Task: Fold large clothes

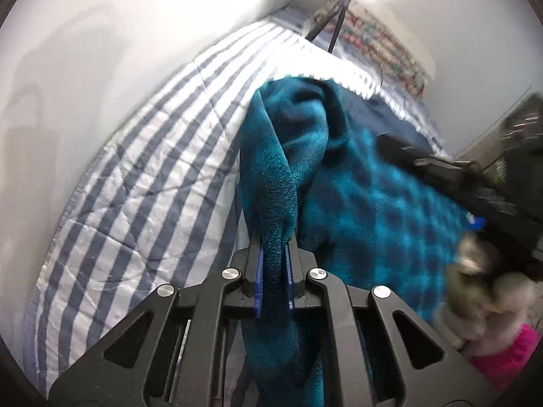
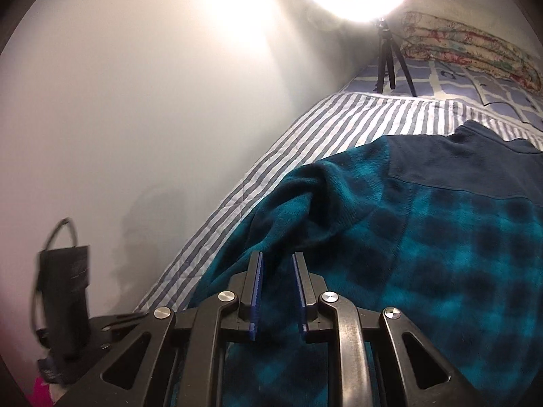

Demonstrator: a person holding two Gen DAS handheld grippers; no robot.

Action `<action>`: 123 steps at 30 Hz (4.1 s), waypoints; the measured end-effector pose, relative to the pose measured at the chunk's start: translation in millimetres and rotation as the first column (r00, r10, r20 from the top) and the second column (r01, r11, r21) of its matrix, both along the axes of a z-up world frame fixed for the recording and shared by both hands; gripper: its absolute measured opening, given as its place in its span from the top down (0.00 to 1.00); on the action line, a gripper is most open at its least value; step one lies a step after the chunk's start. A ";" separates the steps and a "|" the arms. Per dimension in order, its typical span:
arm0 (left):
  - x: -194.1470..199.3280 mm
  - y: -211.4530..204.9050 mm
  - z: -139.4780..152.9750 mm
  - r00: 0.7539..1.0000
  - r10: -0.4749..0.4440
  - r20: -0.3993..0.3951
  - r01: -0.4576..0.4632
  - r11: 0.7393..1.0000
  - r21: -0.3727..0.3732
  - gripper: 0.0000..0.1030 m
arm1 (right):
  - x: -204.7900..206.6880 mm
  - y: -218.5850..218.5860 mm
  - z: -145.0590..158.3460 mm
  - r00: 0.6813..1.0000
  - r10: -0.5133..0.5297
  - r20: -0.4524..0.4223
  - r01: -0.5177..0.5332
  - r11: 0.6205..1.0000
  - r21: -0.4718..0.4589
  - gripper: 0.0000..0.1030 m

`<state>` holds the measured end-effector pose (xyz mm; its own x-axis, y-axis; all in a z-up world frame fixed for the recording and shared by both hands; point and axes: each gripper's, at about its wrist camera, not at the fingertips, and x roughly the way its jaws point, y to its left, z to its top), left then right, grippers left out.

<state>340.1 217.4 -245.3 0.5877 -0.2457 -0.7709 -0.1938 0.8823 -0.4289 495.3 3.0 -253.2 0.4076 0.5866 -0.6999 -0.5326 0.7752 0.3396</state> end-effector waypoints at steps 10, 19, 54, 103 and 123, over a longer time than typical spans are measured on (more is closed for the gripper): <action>-21.1 30.7 34.7 0.991 0.035 0.125 -0.024 0.996 -0.091 0.94 | 41.1 11.1 -34.1 0.993 -0.083 -0.083 0.088 0.995 0.057 0.82; -20.6 1.2 48.9 0.985 -0.045 0.164 0.041 0.999 0.027 0.94 | 68.0 18.7 -64.4 0.972 -0.067 -0.225 0.079 0.996 0.046 0.82; -27.3 -41.3 41.5 0.983 -0.148 0.112 0.126 0.975 0.186 0.80 | 81.4 37.9 10.5 0.986 0.057 -0.159 -0.054 0.998 0.021 0.98; -231.6 -112.4 41.4 0.910 -0.414 0.019 0.411 0.908 0.080 0.98 | -109.1 -142.8 -53.4 0.931 -0.062 -0.359 0.066 0.998 -0.002 0.92; -194.5 -47.2 22.7 0.987 -0.156 0.026 0.156 0.988 0.007 0.48 | -226.2 -183.3 -36.6 0.909 0.076 -0.410 0.025 0.971 0.236 0.62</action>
<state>145.7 170.2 -222.5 0.5625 -0.3326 -0.7569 -0.0422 0.9028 -0.4281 269.0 -180.3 -289.8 0.0934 0.7581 -0.6454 -0.3233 0.6362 0.7006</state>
